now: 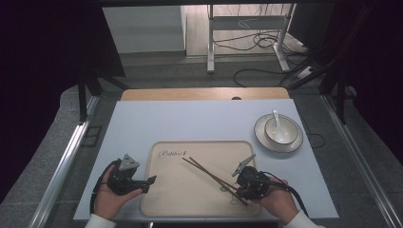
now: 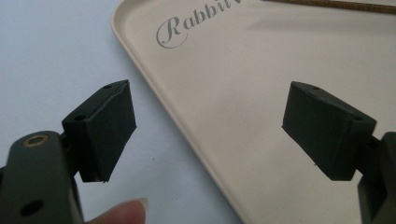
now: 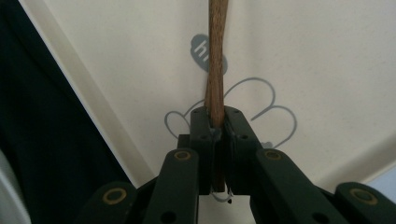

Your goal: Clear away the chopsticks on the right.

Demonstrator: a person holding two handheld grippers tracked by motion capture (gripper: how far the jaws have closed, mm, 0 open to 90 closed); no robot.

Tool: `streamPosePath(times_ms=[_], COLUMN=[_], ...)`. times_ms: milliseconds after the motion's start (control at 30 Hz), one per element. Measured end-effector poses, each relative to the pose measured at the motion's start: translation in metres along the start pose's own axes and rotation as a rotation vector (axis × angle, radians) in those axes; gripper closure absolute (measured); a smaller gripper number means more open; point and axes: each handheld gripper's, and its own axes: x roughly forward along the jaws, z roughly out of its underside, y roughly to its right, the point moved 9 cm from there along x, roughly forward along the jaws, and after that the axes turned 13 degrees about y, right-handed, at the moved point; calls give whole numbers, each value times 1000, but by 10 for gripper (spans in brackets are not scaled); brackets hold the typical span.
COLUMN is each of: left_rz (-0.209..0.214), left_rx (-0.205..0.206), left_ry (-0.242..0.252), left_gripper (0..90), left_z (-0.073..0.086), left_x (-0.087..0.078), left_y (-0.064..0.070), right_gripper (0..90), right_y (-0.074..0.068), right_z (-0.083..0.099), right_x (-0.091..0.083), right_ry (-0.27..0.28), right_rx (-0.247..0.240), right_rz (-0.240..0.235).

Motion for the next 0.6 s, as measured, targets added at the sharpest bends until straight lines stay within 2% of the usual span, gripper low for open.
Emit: streamPosePath(times_ms=[167, 467, 600], left_rz=[-1, 4, -2], left_rx=[2, 11, 8], left_ry=[-1, -7, 0], left_gripper=[172, 172, 173], left_z=[-1, -1, -1], left_x=[1, 2, 1], left_y=[1, 2, 2], right_gripper=[826, 824, 820], right_y=[-3, -9, -11], right_z=[6, 7, 8], right_x=[3, 5, 7], right_ry=[-28, -36, -46], right_rx=[-40, -60, -92], right_rz=[33, 33, 52])
